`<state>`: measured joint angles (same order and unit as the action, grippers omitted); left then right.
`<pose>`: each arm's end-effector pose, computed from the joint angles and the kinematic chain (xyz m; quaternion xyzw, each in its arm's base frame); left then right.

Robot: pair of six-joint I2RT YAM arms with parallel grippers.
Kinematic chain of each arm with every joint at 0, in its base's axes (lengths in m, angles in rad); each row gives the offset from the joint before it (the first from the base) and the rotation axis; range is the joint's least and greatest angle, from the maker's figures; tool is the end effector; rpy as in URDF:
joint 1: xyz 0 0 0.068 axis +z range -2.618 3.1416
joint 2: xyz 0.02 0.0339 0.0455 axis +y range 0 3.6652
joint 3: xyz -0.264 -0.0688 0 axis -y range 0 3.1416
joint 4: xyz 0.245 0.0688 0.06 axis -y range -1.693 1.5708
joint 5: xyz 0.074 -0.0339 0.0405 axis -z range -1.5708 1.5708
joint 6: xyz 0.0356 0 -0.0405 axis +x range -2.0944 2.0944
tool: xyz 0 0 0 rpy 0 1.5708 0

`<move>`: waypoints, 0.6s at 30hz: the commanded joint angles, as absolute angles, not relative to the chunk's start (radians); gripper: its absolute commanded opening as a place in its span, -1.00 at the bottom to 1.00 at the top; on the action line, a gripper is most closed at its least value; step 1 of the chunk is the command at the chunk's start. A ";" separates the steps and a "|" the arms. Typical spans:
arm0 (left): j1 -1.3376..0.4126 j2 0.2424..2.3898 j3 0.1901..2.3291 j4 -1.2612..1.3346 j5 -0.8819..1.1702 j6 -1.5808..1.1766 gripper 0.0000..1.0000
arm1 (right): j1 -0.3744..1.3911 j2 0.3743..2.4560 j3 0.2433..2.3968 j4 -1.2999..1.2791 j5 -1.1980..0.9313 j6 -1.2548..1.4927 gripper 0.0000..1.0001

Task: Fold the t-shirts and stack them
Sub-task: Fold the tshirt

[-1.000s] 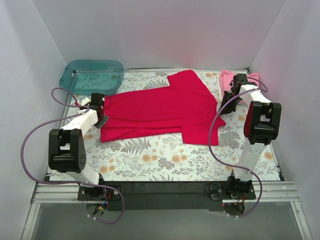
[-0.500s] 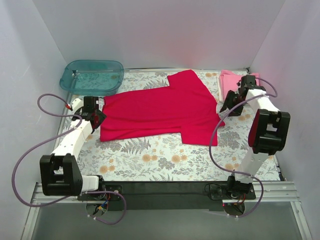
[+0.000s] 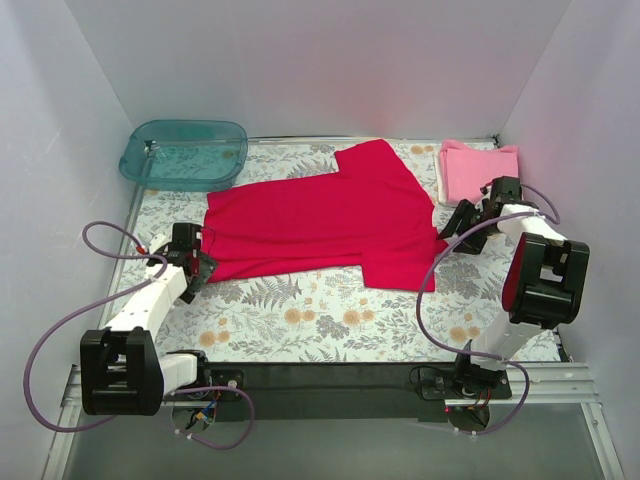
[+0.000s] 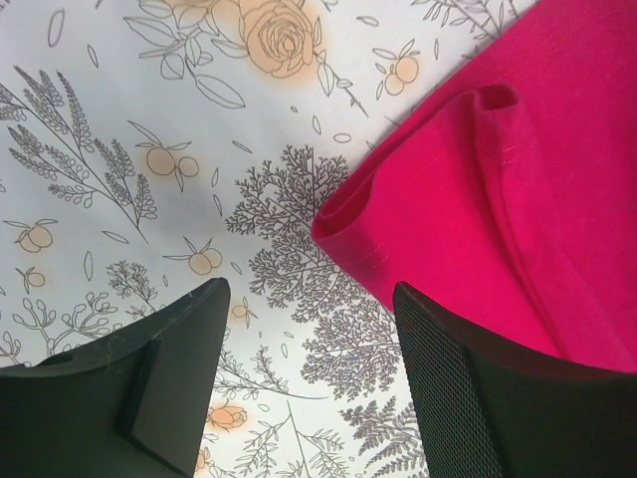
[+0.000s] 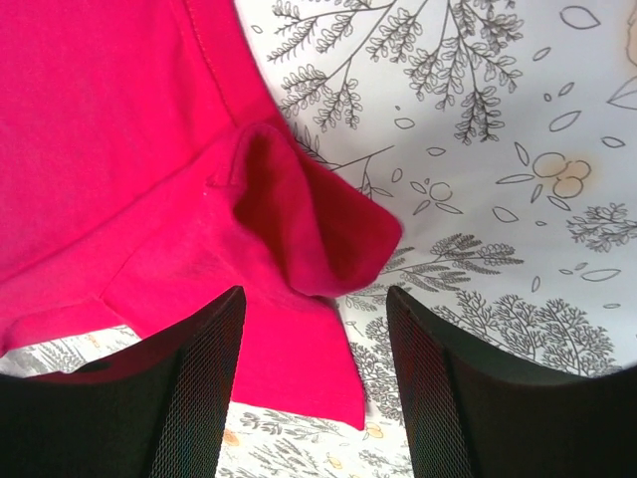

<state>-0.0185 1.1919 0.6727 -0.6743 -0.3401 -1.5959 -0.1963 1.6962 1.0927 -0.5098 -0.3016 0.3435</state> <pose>0.2046 0.0081 0.1893 -0.7092 0.6598 -0.0186 0.2479 0.3321 -0.0553 0.1889 0.2239 0.9371 0.1624 0.2128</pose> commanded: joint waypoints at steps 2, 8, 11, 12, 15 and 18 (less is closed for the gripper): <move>-0.012 1.180 0.650 -0.644 -0.310 -1.621 0.25 | -0.201 1.660 1.066 -0.428 -0.363 0.362 0.11; -0.012 1.219 0.646 -0.591 -0.298 -1.621 0.25 | -0.199 1.655 1.028 -0.391 -0.391 0.374 0.10; -0.012 1.246 0.653 -0.575 -0.298 -1.623 0.23 | -0.201 1.661 1.014 -0.376 -0.394 0.377 0.10; -0.012 1.261 0.655 -0.572 -0.304 -1.621 0.22 | -0.201 1.661 1.011 -0.371 -0.396 0.379 0.10; -0.014 1.288 0.663 -0.563 -0.317 -1.621 0.18 | -0.202 1.670 1.005 -0.368 -0.408 0.385 0.09; -0.012 1.305 0.667 -0.558 -0.327 -1.620 0.10 | -0.204 1.661 0.986 -0.367 -0.394 0.391 0.09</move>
